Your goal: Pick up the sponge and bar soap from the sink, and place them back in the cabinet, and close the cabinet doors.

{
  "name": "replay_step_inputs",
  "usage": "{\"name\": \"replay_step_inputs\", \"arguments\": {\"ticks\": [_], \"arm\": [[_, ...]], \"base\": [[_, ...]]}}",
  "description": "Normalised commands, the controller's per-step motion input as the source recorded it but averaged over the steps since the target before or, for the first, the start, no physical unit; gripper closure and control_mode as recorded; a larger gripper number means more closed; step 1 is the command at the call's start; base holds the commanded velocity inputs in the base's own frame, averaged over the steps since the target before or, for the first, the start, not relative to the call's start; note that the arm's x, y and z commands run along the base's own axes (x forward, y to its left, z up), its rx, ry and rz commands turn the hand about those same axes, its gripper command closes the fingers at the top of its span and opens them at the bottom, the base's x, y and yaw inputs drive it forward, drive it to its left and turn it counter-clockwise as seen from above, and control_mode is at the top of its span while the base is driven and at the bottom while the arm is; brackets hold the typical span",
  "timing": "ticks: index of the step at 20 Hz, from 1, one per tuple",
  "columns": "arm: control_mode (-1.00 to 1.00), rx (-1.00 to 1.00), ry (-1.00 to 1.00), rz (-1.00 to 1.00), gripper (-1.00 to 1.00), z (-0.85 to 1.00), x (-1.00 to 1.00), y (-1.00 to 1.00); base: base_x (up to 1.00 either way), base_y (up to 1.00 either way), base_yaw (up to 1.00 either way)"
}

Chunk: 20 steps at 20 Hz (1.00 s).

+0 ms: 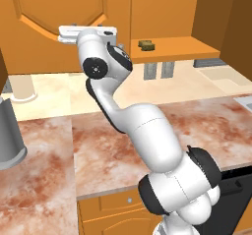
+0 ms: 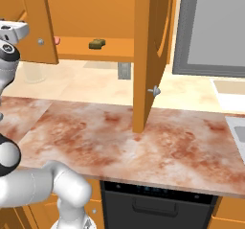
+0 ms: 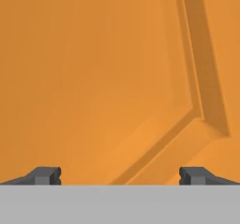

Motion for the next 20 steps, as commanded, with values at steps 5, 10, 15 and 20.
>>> {"name": "replay_step_inputs", "arguments": {"ticks": [5, 10, 15, 20], "arm": [[-1.0, 0.0, 0.0, 0.0, -1.0, 0.0, 0.37, 0.0], [-1.0, 0.0, 0.0, 0.0, -1.0, 0.0, 0.34, 0.0], [-1.0, 0.0, 0.0, 0.0, -1.0, 0.0, 0.34, 0.0], [-1.0, 0.0, 0.0, 0.0, -1.0, 0.0, 0.32, 0.0]], "base": [[0.0, 0.0, 0.0], [0.0, 0.0, 0.0], [0.0, 0.0, 0.0], [0.0, 0.0, 0.0]]}}
